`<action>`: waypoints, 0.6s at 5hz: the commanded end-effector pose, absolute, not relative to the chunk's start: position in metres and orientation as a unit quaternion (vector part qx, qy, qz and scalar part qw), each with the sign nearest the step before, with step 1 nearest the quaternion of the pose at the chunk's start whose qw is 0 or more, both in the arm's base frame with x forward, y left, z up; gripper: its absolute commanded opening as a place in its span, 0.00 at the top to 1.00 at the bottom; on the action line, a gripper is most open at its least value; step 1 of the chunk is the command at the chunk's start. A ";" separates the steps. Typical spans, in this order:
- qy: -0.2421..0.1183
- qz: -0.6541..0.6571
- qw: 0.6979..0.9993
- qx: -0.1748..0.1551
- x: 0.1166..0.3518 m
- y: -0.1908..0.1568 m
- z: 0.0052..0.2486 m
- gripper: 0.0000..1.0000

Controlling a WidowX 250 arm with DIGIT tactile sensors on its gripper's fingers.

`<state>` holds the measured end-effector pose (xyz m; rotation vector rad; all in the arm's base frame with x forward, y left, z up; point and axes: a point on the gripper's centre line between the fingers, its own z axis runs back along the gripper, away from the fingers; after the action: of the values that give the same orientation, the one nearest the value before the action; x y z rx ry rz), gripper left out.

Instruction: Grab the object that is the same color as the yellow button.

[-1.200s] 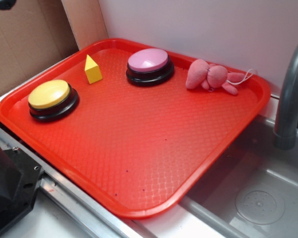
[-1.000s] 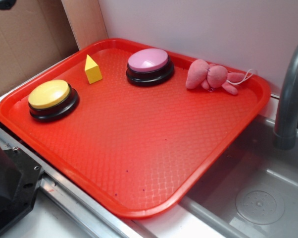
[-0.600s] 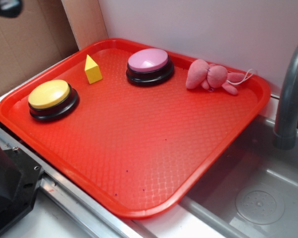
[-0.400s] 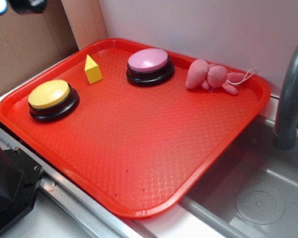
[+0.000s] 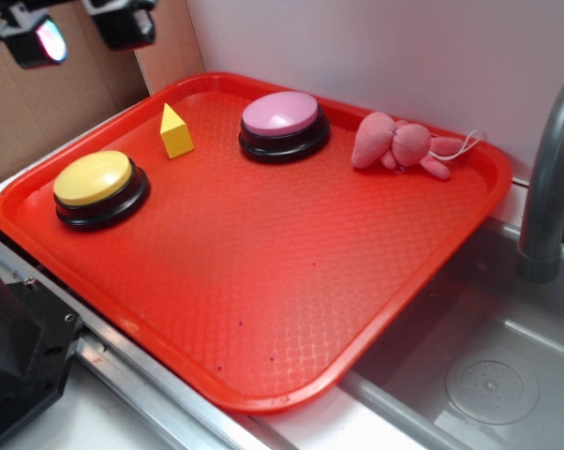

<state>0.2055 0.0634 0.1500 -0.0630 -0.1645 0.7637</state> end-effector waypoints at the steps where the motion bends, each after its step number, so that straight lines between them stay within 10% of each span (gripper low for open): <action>1: -0.145 0.496 0.856 -0.008 0.238 0.103 0.128 0.00; 3: -0.150 0.524 0.838 0.000 0.268 0.122 0.088 0.00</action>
<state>0.2692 0.1050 0.0689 0.0045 -0.2492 1.0870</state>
